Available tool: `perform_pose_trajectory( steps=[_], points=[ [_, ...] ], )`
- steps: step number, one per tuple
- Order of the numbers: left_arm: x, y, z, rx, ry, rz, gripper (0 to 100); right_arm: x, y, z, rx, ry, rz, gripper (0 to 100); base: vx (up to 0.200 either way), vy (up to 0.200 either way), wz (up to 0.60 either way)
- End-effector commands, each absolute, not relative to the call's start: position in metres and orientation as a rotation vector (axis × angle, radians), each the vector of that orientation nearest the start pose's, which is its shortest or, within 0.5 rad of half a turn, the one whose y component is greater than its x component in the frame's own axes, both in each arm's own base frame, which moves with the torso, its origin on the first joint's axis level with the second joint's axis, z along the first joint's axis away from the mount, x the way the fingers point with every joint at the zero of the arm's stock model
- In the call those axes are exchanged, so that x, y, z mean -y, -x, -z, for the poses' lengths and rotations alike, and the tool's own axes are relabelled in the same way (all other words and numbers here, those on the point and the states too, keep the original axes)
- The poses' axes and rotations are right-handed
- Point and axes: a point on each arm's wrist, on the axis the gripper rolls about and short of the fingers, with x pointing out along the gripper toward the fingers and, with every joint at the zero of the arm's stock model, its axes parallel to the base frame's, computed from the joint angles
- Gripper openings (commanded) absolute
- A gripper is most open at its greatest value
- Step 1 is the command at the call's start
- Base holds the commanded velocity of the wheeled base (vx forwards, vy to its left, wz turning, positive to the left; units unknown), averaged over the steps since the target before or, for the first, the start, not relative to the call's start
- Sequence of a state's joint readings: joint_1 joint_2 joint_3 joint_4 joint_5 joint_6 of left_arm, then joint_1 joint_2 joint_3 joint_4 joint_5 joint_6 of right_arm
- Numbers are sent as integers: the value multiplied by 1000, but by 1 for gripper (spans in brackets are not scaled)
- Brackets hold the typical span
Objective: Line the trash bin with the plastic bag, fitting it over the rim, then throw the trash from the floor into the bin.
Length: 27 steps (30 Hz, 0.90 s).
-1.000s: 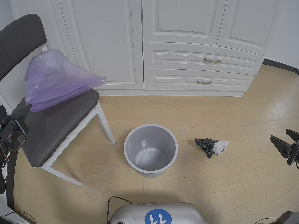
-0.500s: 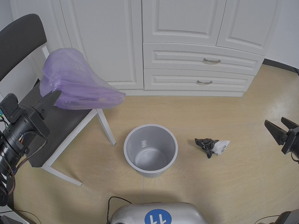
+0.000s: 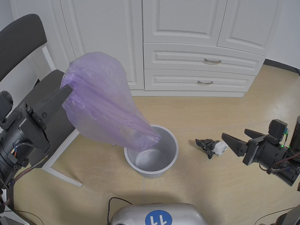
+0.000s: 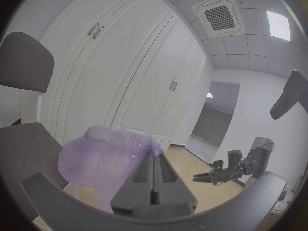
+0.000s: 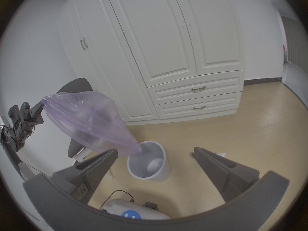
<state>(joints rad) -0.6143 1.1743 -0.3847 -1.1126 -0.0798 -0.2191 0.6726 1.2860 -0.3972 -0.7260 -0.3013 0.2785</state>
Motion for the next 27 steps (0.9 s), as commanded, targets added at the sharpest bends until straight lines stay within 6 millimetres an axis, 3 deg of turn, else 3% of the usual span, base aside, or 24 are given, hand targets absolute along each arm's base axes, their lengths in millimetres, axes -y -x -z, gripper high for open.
perform_pose_trajectory(
  steps=[1,4,5,6,8,19,27],
  points=[
    [97,-122,-249,275,313,769,0,-154,-173,-142,-319,-187,-411,100,0,0,0],
    [100,-120,-251,276,319,792,0,-166,-181,-131,-336,-182,-423,100,0,0,0],
    [102,-118,-251,274,322,805,0,-181,-190,-121,-343,-177,-444,100,0,0,0],
    [102,-119,-250,271,321,805,0,-182,-191,-120,-344,-179,-447,100,0,0,0],
    [104,-121,-249,264,319,803,0,-201,-187,-100,-386,-153,-494,100,0,0,0],
    [108,-127,-247,248,318,763,0,-215,-151,-61,-581,-65,-697,100,0,0,0],
    [109,-128,-247,248,318,760,0,-215,-143,-42,-650,-20,-724,100,0,0,0]
  ],
)
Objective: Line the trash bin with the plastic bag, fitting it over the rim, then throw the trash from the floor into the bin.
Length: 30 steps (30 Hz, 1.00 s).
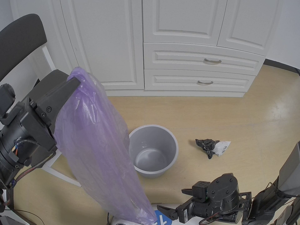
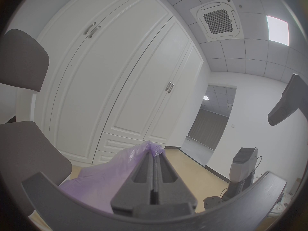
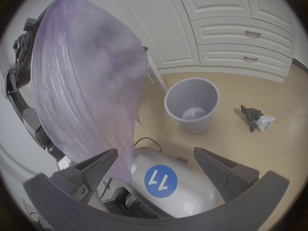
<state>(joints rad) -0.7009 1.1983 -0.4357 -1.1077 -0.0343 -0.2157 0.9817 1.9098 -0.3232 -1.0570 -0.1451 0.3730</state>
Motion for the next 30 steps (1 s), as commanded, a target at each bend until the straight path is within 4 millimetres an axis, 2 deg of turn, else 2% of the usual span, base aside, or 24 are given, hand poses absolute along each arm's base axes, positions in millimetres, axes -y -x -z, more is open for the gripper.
perform_pose_trajectory(
  steps=[1,5,9,11,14,16,22,30],
  points=[
    [109,-128,-247,250,319,760,0,-214,-140,-43,-650,-26,-745,100,0,0,0],
    [108,-127,-251,266,325,760,0,-216,-136,-48,-618,-65,-811,100,0,0,0],
    [107,-127,-253,278,333,722,0,-244,-134,-44,-571,-194,-874,100,0,0,0],
    [105,-126,-255,289,337,713,0,-257,-135,-33,-547,-222,-892,100,0,0,0],
    [103,-123,-258,306,341,714,0,-261,-139,-25,-484,-269,-905,100,0,0,0],
    [103,-122,-259,311,341,717,0,-259,-142,-17,-504,-258,-886,100,0,0,0],
    [102,-121,-260,316,342,714,0,-269,-149,-15,-493,-299,-867,100,0,0,0],
    [95,-113,-266,355,353,722,0,-277,-165,-23,-440,-391,-815,100,0,0,0]
  ],
)
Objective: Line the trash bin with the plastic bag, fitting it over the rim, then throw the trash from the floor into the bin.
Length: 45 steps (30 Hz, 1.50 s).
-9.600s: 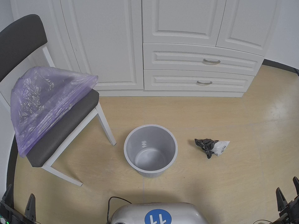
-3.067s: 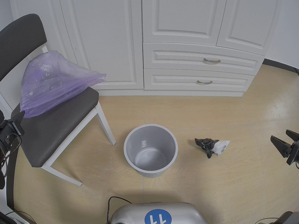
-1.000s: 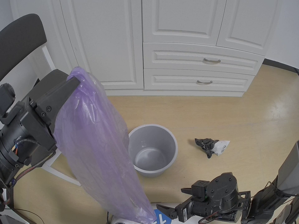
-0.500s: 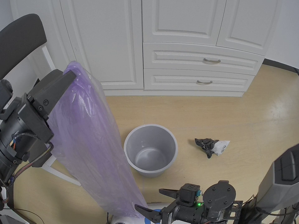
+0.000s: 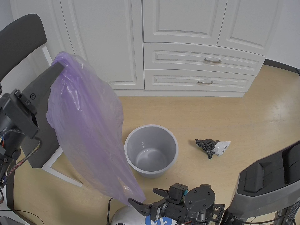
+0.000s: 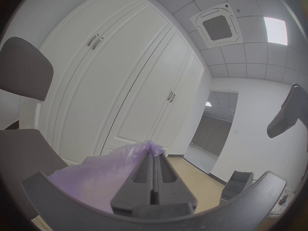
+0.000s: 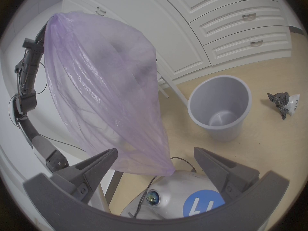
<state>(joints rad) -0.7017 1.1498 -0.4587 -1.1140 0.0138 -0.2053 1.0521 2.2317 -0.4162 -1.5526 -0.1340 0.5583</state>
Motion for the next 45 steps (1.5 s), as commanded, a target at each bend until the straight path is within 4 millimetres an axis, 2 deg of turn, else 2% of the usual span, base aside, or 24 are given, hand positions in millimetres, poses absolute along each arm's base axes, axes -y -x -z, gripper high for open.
perform_pose_trajectory(
  steps=[1,5,11,14,21,31,45],
  points=[
    [95,-113,-266,356,353,720,0,-279,-167,-24,-430,-398,-809,100,0,0,0],
    [94,-112,-268,365,358,716,0,-291,-182,-28,-359,-477,-722,100,0,0,0],
    [92,-110,-270,376,361,717,0,-303,-192,-33,-313,-562,-672,100,0,0,0],
    [92,-110,-272,380,363,716,0,-309,-207,-33,-244,-580,-581,100,0,0,0],
    [90,-108,-274,392,367,712,0,-305,-224,-29,-210,-576,-521,100,0,0,0],
    [82,-103,-282,436,375,694,0,-299,-229,-19,-241,-566,-510,100,0,0,0],
    [76,-106,-285,457,363,651,0,-294,-225,-12,-310,-586,-558,100,0,0,0]
  ],
)
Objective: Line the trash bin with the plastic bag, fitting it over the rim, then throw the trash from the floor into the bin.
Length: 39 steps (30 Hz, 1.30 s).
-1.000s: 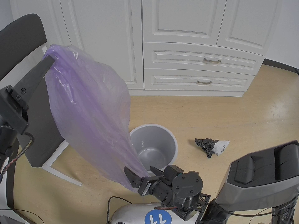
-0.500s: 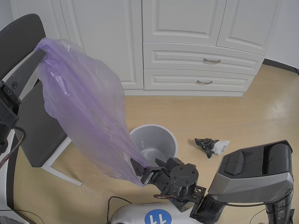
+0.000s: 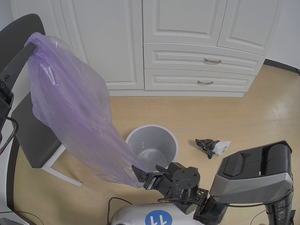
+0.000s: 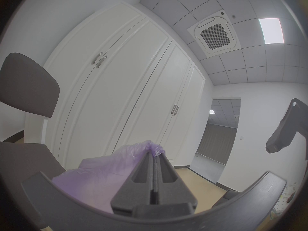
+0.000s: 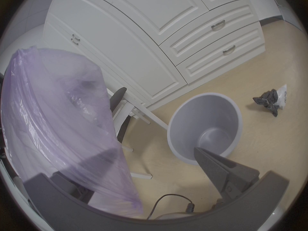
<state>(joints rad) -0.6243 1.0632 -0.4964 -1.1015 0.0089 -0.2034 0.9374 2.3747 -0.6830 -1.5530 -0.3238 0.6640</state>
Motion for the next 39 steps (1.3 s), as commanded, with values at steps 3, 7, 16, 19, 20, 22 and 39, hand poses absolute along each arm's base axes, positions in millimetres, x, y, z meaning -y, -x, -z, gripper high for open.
perform_pose_trajectory(
  steps=[3,7,16,19,20,22,39],
  points=[
    [76,-106,-284,455,362,653,0,-295,-225,-12,-320,-608,-569,100,0,0,0],
    [76,-106,-284,452,361,659,0,-297,-223,-13,-330,-637,-578,100,0,0,0],
    [77,-105,-283,450,364,668,0,-296,-217,-10,-414,-700,-641,100,0,0,0],
    [78,-105,-283,449,365,674,0,-293,-211,-9,-449,-687,-672,100,0,0,0],
    [78,-105,-283,449,366,675,0,-293,-211,-9,-451,-686,-673,100,0,0,0],
    [78,-104,-283,448,368,677,0,-292,-206,-7,-474,-674,-691,100,0,0,0],
    [81,-104,-282,436,374,695,0,-294,-207,-7,-467,-675,-692,100,0,0,0]
  ],
)
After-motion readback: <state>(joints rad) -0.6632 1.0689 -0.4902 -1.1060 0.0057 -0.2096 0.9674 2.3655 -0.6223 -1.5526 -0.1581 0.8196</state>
